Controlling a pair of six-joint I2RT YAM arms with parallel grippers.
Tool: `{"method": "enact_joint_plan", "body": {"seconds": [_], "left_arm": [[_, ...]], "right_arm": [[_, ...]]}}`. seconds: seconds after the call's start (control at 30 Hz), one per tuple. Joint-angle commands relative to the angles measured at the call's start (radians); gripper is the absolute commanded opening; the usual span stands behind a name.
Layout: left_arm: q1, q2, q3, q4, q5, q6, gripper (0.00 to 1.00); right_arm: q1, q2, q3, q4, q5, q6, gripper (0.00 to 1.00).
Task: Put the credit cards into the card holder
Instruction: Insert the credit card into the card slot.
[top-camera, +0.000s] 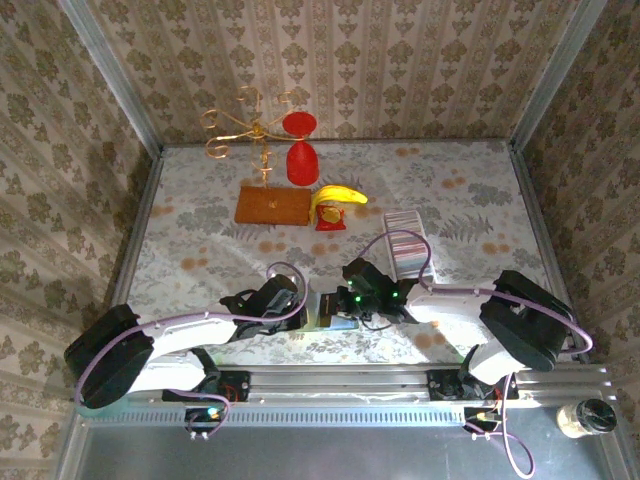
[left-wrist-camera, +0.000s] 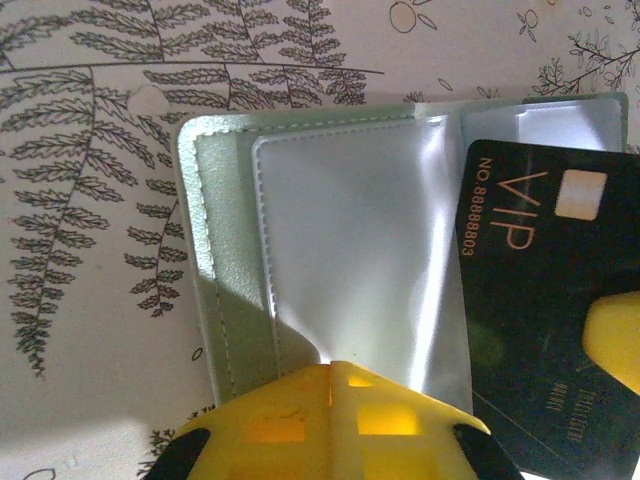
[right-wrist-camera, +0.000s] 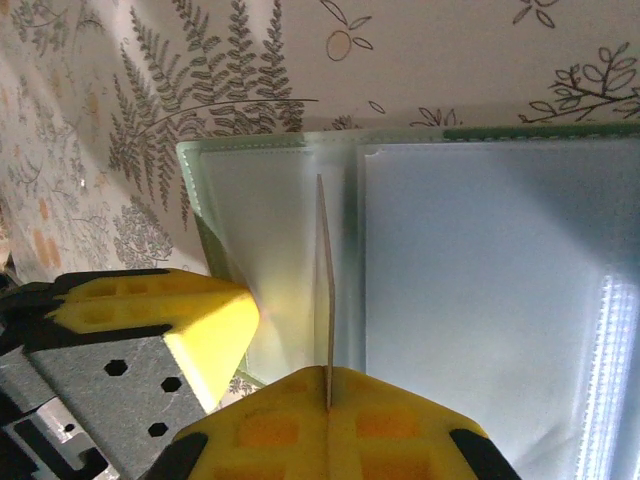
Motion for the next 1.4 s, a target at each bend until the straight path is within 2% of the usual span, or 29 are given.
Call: {"method": "enact_joint_plan", "body": {"seconds": [0.0,0.13,0.3,0.47,0.57,0.67,0.7,0.97,1.13,1.37], "left_arm": [[-0.011,0.013,-0.017,-0.027,-0.013,-0.011,0.00],[-0.015,0.012,-0.018,-0.029,-0.018,-0.012,0.00],[-0.017,0.009,-0.019,-0.030,-0.024,-0.015,0.00],[-0.022,0.004,-0.022,-0.036,-0.027,-0.019,0.00],[-0.023,-0.006,-0.026,-0.037,-0.029,-0.021,0.00],[-0.023,-0.022,-0.026,-0.050,-0.034,-0.020,0.00],[-0.024,-0.029,-0.025,-0.054,-0.031,-0.018,0.00],[-0.025,-0.037,-0.028,-0.038,-0.013,-0.012,0.00],[-0.024,-0.037,-0.035,-0.019,-0.007,-0.010,0.00],[-0.024,-0.028,-0.038,-0.007,-0.013,-0.015,0.00]], "right_arm": [[0.004,0.028,0.003,0.005,-0.042,0.010,0.00],[0.000,0.044,0.016,-0.017,-0.045,-0.002,0.01],[-0.001,0.070,0.036,-0.025,-0.059,-0.009,0.08],[-0.006,0.077,0.051,-0.041,-0.052,-0.020,0.10],[-0.007,0.073,0.056,-0.054,-0.044,-0.025,0.14],[-0.008,0.071,0.073,-0.110,-0.031,-0.040,0.25],[-0.007,0.067,0.081,-0.133,-0.020,-0.049,0.26],[0.000,0.081,0.112,-0.185,-0.008,-0.064,0.23],[0.005,0.117,0.144,-0.197,-0.018,-0.070,0.16],[0.015,0.135,0.205,-0.274,0.000,-0.103,0.17]]}}
